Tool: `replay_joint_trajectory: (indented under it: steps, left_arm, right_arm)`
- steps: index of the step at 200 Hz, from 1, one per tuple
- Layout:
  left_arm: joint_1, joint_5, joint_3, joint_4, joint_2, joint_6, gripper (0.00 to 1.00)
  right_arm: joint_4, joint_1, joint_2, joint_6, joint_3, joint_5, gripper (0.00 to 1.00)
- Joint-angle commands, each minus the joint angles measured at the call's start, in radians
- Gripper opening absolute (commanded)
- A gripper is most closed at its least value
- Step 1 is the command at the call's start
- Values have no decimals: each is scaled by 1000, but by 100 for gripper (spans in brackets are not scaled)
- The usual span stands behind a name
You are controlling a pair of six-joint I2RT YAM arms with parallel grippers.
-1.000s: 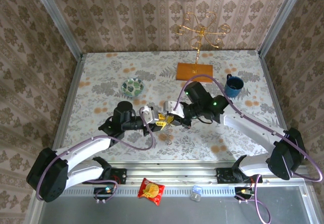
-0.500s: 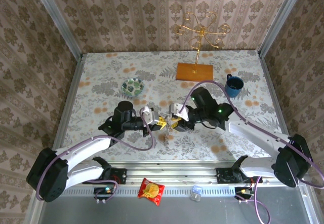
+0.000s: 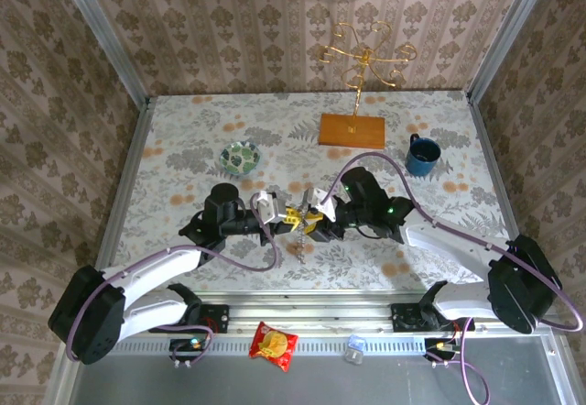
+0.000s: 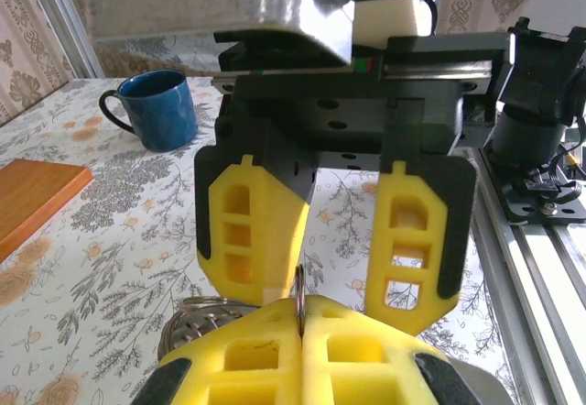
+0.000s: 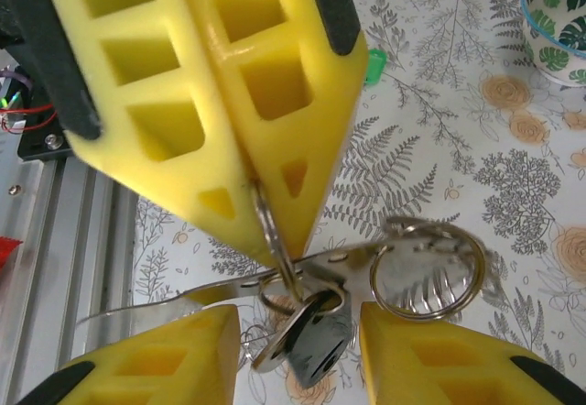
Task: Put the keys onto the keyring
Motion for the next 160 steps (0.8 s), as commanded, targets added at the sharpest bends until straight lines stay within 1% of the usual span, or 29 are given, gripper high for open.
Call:
replay_joint_trajectory:
  steps: [1, 15, 26, 44, 63, 104, 134, 141, 149, 160]
  left_arm:
    - [4, 8, -11, 68, 3, -26, 0]
    - [5, 8, -12, 72, 1, -28, 0]
    - [6, 7, -12, 70, 0, -28, 0]
    - [5, 4, -12, 59, -8, -21, 0]
    - [7, 0, -11, 39, -16, -9, 0]
    - [7, 0, 7, -22, -16, 18, 0]
    - [7, -7, 23, -67, -14, 33, 0]
    - [7, -11, 23, -68, -15, 32, 6]
    - [7, -16, 22, -67, -19, 31, 15]
    - [7, -30, 16, -62, -27, 29, 33]
  right_arm:
    - [54, 3, 22, 22, 0, -13, 35]
    - [51, 4, 28, 19, 4, -2, 26]
    - [45, 3, 20, 15, 5, 13, 14]
    - [22, 3, -12, 1, 12, 54, 0]
    - [-28, 3, -51, -20, 37, 98, 0]
    - [-159, 11, -109, -65, 121, 126, 0]
    - [-210, 29, -134, -82, 156, 158, 0]
    - [-224, 32, -137, -86, 160, 174, 0]
    - [-241, 35, -139, -93, 166, 191, 0]
    - [-258, 41, -142, -95, 172, 226, 0]
